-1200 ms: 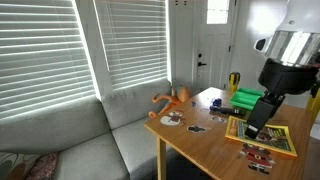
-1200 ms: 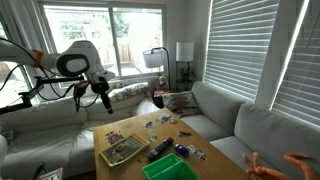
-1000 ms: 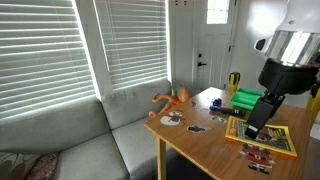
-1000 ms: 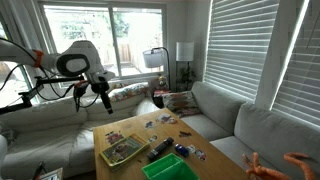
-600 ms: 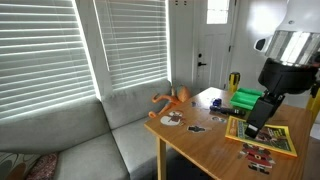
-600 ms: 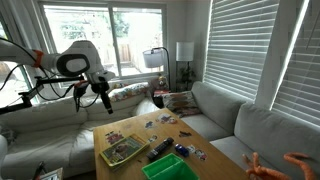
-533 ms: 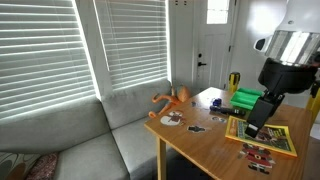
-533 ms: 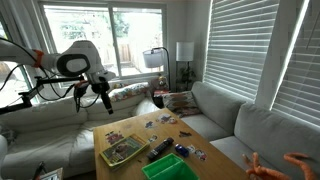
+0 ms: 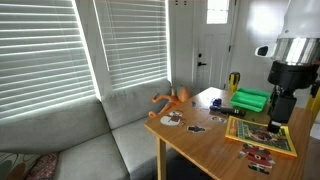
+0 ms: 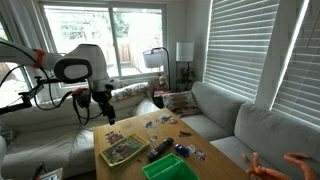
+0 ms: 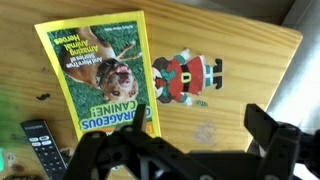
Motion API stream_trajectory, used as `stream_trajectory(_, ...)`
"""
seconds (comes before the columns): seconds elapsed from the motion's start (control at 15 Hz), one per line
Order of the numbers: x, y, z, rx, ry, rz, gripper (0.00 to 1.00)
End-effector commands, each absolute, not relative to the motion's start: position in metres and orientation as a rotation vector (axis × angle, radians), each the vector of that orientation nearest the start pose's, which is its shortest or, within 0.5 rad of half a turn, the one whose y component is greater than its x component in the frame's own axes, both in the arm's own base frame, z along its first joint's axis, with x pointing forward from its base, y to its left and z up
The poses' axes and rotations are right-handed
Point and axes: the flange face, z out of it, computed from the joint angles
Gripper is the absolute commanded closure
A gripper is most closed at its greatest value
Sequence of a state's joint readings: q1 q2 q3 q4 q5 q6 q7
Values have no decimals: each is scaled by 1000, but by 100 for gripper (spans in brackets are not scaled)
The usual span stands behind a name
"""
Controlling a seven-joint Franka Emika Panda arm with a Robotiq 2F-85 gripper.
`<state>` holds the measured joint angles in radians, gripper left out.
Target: Flip the book over on the table
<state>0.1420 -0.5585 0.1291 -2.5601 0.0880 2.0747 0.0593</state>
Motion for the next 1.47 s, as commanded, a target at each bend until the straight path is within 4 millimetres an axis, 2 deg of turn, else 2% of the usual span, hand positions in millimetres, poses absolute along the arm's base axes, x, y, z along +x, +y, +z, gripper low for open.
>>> stream_trajectory(0.0, 344, 72, 445, -3114, -272, -9, 0)
stream_trajectory(0.13, 339, 55, 439, -3143, -235, 3, 0)
stream_trajectory(0.2, 353, 70, 441, -3118, -229, 3, 0)
stream_trajectory(0.33, 348, 60, 437, -3131, -213, 9, 0)
stream_trajectory(0.67, 346, 59, 437, -3133, -211, 4, 0)
stream_trajectory(0.8, 352, 46, 432, -3175, -196, -34, 0)
stream_trajectory(0.87, 357, 44, 432, -3147, -231, -116, 0)
stream_trajectory(0.93, 362, 43, 435, -3126, -219, -197, 0)
stream_trajectory(1.0, 357, 50, 438, -3142, -201, -105, 0)
stream_trajectory(1.4, 358, 49, 437, -3140, -200, -118, 0)
